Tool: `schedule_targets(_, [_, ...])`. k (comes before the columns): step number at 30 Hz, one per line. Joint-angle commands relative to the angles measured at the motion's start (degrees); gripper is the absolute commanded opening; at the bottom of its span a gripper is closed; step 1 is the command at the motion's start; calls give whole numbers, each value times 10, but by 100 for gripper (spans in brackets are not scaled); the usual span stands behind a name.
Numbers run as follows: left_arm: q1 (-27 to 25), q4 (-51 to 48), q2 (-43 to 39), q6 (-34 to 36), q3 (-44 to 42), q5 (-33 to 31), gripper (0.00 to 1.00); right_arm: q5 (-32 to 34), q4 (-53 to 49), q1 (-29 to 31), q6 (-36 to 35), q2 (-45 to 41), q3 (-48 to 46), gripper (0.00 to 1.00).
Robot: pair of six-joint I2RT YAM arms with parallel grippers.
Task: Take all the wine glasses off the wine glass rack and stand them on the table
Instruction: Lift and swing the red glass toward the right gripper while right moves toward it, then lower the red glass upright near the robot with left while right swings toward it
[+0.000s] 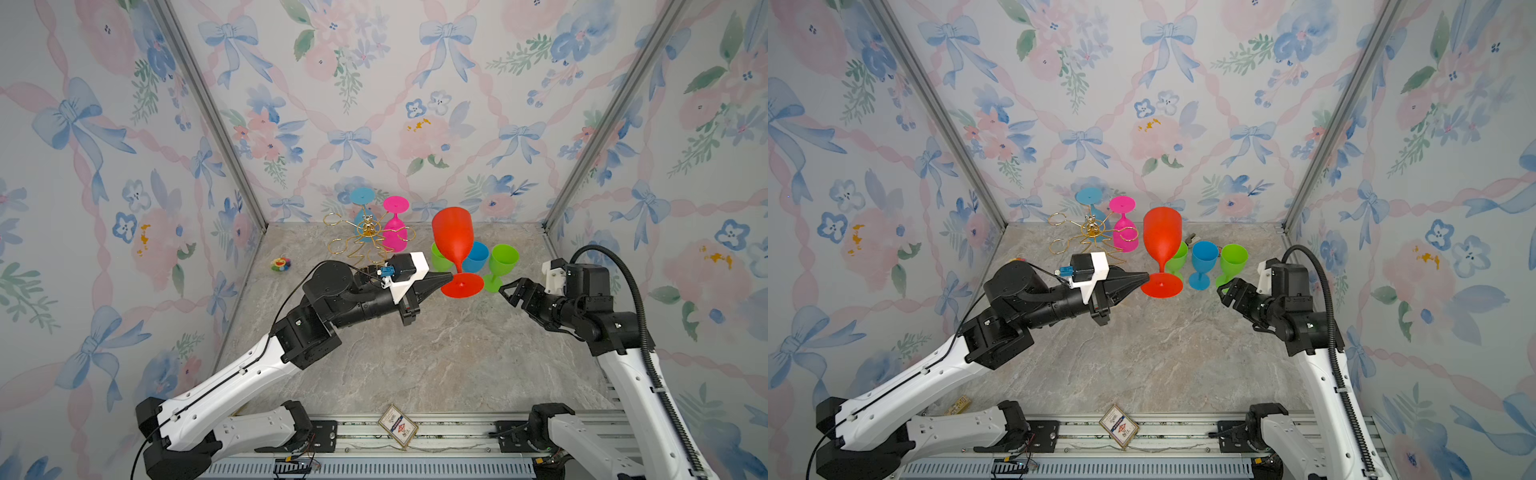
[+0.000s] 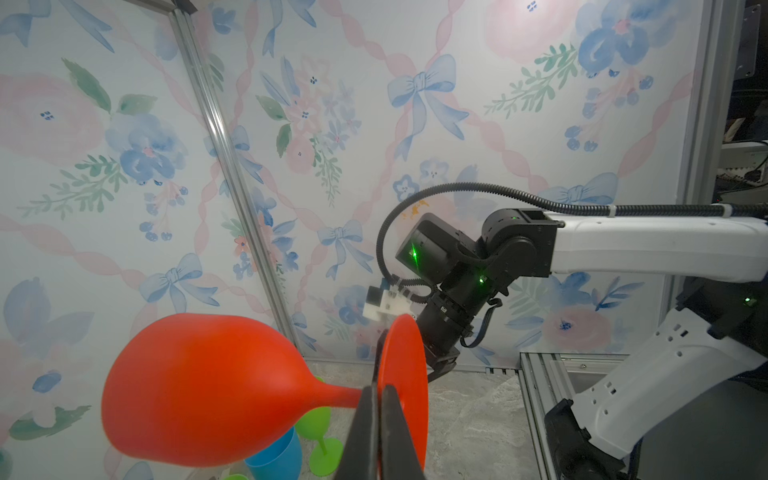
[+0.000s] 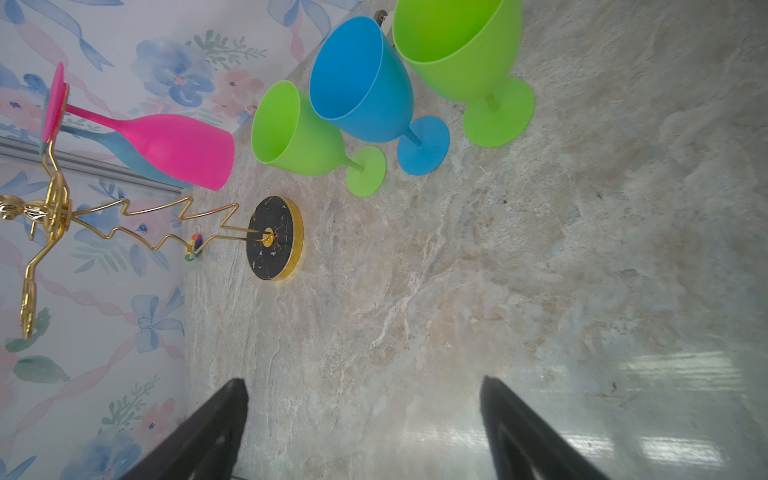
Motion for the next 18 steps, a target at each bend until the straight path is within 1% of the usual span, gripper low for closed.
schedule_targets(1, [-35, 9, 0, 74, -17, -80, 0, -14, -30, -10, 4, 7, 34, 90])
schedule_targets(5, [-91, 9, 2, 128, -45, -163, 0, -17, -47, -18, 4, 14, 58, 90])
schedule_targets(8, [-134, 10, 7, 175, -65, -237, 0, -26, -50, -24, 4, 19, 68, 90])
schedule_targets(12, [-189, 17, 19, 251, -87, -331, 0, -40, -52, -34, 4, 27, 78, 90])
schedule_targets(17, [-233, 49, 37, 332, -118, -426, 0, -57, -70, -44, 4, 42, 109, 89])
schedule_targets(18, [-239, 62, 39, 346, -126, -442, 0, -61, -78, -44, 20, 48, 120, 89])
